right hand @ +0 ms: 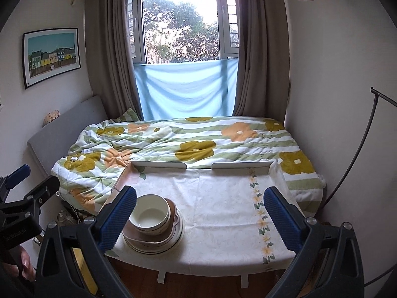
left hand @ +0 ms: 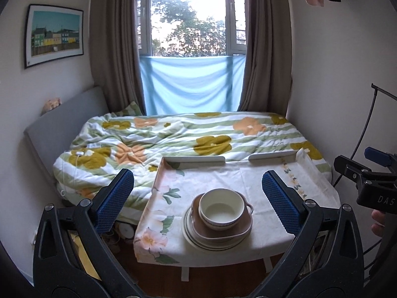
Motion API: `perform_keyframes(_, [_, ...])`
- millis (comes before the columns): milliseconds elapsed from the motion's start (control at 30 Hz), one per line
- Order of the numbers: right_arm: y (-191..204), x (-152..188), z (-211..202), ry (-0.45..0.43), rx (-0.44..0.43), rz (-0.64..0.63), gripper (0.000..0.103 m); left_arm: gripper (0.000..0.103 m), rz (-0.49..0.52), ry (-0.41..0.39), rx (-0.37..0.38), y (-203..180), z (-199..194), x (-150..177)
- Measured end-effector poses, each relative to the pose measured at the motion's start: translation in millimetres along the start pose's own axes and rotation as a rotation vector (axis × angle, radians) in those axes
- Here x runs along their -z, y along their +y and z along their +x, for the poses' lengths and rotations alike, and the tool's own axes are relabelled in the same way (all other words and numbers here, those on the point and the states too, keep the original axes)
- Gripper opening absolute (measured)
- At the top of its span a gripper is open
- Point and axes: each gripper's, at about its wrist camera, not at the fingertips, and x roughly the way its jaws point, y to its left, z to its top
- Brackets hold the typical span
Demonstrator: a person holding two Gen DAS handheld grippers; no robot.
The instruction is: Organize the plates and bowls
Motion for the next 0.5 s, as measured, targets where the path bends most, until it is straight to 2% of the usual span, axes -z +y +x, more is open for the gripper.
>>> perform_keyframes(500, [7.0,-1.9,-1.1,-0.012,0.013,-0.008,0.102,0.103,0.004,-0.025,0.002,7.8,-3.9,0.8])
